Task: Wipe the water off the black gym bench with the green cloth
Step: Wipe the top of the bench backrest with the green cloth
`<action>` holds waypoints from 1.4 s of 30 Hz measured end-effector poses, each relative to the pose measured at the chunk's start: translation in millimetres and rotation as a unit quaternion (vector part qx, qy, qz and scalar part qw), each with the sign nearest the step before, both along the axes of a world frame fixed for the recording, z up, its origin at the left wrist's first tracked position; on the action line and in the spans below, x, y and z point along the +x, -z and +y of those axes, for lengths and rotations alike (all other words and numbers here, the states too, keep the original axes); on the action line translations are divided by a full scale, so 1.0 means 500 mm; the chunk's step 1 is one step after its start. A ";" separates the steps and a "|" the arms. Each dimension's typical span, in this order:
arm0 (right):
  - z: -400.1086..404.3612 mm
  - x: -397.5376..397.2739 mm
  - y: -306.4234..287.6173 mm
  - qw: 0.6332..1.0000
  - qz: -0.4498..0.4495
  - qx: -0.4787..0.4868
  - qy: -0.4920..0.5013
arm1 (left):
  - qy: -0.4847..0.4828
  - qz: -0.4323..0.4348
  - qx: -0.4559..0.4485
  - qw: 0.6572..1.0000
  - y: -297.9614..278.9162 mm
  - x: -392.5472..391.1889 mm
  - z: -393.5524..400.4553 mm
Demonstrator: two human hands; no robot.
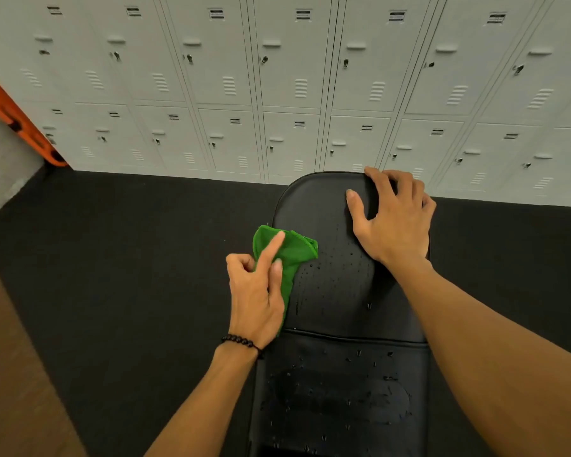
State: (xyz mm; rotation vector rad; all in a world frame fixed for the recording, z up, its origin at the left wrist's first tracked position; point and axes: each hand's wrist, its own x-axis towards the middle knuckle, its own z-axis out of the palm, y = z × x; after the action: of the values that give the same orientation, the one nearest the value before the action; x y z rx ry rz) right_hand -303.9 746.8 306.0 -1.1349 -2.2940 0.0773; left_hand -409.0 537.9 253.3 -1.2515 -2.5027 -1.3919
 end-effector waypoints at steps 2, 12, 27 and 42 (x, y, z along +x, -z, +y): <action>0.000 0.001 0.002 1.000 0.001 0.004 0.002 | 0.043 -0.018 0.021 0.999 0.024 0.012 -0.010; -0.005 -0.001 0.004 1.000 0.010 0.004 -0.002 | 0.023 -0.059 0.065 0.996 -0.044 -0.052 0.086; -0.001 0.000 0.001 1.000 0.013 0.004 -0.008 | -0.001 -0.189 0.022 0.982 -0.094 -0.047 0.107; -0.003 -0.001 0.004 1.000 0.018 0.012 -0.005 | 0.006 -0.200 -0.035 0.979 0.023 0.001 -0.025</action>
State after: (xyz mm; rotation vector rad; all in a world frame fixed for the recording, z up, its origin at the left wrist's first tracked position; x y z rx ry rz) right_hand -304.6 745.3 304.2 -1.1023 -2.2621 0.0731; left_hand -408.6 525.3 241.8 -1.0895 -2.8224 -1.7233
